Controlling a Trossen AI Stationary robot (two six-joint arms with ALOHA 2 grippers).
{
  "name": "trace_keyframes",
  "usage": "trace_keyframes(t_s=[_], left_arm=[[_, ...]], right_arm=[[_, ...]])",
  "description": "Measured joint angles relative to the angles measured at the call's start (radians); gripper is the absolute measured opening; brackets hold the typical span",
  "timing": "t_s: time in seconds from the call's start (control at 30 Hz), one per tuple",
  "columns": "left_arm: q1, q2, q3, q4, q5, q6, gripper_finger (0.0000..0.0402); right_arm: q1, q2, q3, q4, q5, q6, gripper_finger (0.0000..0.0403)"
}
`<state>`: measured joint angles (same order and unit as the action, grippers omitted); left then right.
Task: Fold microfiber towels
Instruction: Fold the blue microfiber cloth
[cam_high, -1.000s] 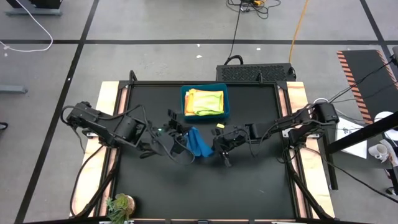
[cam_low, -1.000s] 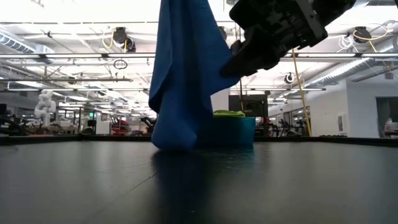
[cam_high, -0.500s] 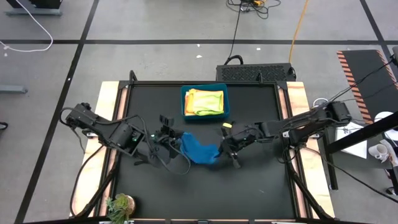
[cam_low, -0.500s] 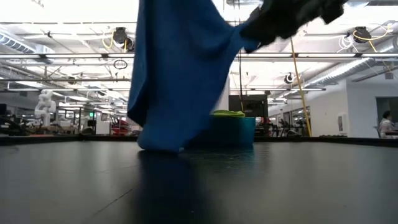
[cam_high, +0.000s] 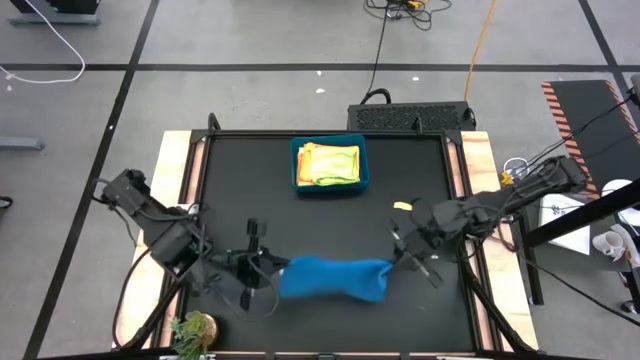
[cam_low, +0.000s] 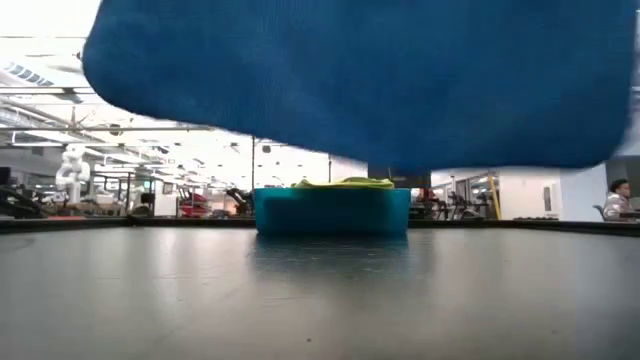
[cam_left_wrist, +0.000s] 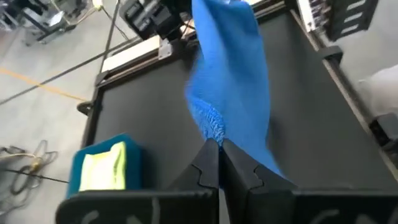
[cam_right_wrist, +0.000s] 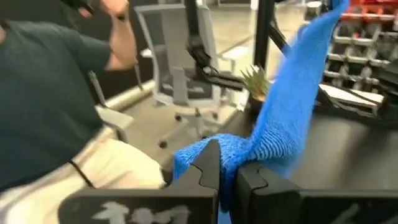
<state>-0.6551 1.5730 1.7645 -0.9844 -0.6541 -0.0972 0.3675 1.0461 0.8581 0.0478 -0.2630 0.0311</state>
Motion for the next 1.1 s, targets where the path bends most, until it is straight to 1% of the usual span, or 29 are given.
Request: trace_keyframes(t_s=[0.1,0.17,0.33,0.43,0.6,0.7,0.77,0.87,1.0,1.1], left_arm=[[-0.014,-0.001,-0.017,-0.002,-0.013,-0.055,0.0006],[-0.003,-0.001,-0.060,-0.006,-0.023,-0.091,0.0004],[0.052,0.000,-0.210,-0.001,0.028,-0.210,0.0006],[0.086,0.000,-0.320,0.061,0.054,-0.241,0.0003],[0.162,-0.010,-0.494,0.232,0.118,-0.209,0.0007],[0.224,-0.011,-0.586,0.336,0.189,-0.172,0.0003],[0.265,-0.011,-0.636,0.392,0.210,-0.145,0.0005],[0.320,-0.011,-0.699,0.454,0.206,-0.104,0.0006],[0.395,-0.011,-0.758,0.532,0.170,-0.054,0.0004],[0.443,-0.011,-0.781,0.552,0.142,-0.034,0.0007]], right_arm=[[0.013,-0.028,0.000,-0.017,0.013,0.040,0.0000],[0.010,-0.031,0.000,-0.066,0.061,0.061,0.0000],[-0.025,-0.010,0.000,-0.244,0.201,0.118,0.0000],[-0.049,0.016,0.000,-0.347,0.262,0.159,0.0000],[-0.106,0.076,-0.001,-0.480,0.267,0.193,0.0000],[-0.148,0.108,-0.028,-0.487,0.266,0.193,0.0000],[-0.181,0.126,-0.052,-0.491,0.266,0.193,0.0000],[-0.236,0.143,-0.082,-0.485,0.276,0.182,0.0000],[-0.301,0.148,-0.110,-0.486,0.381,0.131,0.0000],[-0.339,0.143,-0.117,-0.487,0.460,0.065,0.0000]])
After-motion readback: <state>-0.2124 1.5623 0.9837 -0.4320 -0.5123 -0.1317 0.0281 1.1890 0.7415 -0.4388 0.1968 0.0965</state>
